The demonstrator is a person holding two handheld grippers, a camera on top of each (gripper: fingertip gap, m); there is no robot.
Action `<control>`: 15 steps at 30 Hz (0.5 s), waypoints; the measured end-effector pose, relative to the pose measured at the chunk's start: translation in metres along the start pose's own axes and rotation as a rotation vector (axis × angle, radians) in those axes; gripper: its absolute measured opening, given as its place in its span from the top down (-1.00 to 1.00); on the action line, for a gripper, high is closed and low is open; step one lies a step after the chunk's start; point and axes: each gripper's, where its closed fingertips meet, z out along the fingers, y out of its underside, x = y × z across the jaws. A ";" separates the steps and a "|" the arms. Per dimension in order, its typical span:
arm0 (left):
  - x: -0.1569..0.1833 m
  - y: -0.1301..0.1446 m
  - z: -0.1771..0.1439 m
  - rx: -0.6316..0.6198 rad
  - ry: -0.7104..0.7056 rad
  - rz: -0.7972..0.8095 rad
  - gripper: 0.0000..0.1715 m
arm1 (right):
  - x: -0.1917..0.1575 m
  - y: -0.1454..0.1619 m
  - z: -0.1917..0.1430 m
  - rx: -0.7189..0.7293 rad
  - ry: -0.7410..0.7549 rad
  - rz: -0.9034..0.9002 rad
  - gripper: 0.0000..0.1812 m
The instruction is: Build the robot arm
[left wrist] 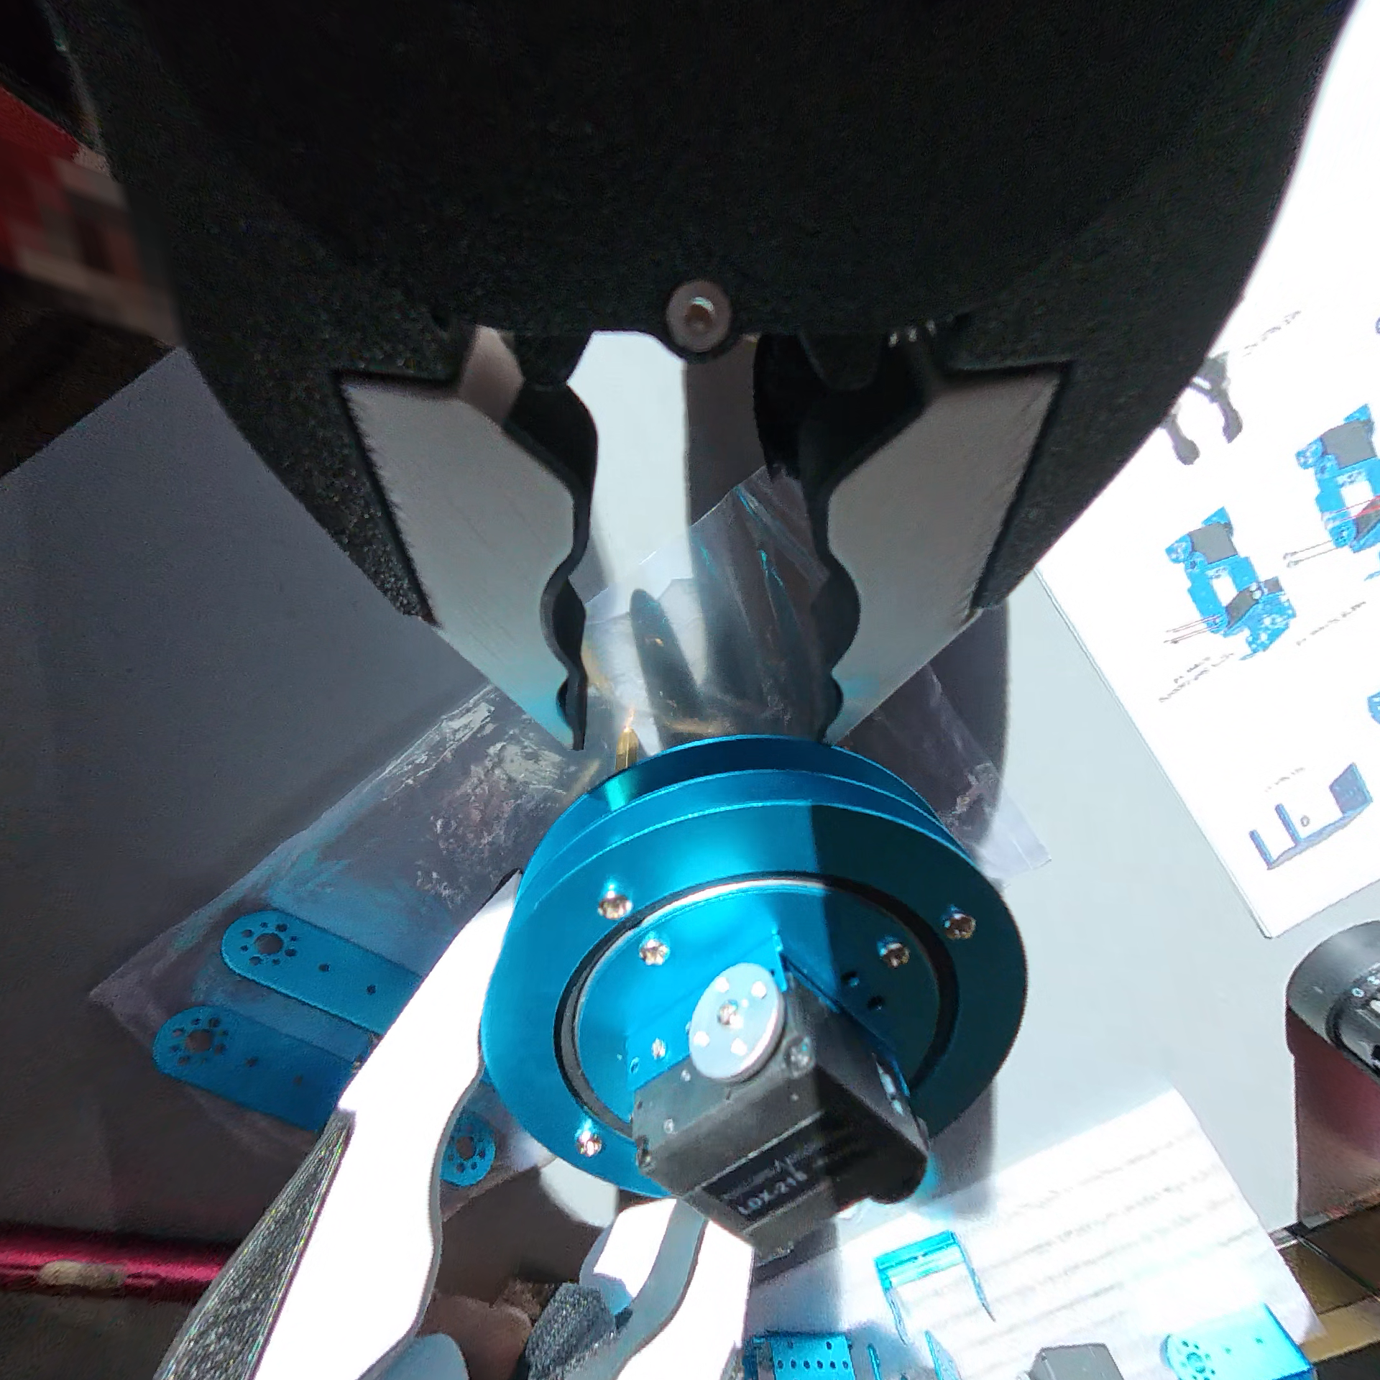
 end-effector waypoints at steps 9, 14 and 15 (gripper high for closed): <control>-0.088 0.016 -0.119 0.376 -0.305 -0.271 0.28 | -0.002 0.032 -0.050 0.177 0.273 0.260 -0.04; -0.215 0.122 -0.216 0.294 -0.767 -0.487 0.29 | 0.014 0.038 -0.100 0.476 0.481 0.533 0.14; -0.227 0.141 -0.227 0.260 -0.812 -0.512 0.29 | 0.019 0.040 -0.109 0.539 0.521 0.584 0.17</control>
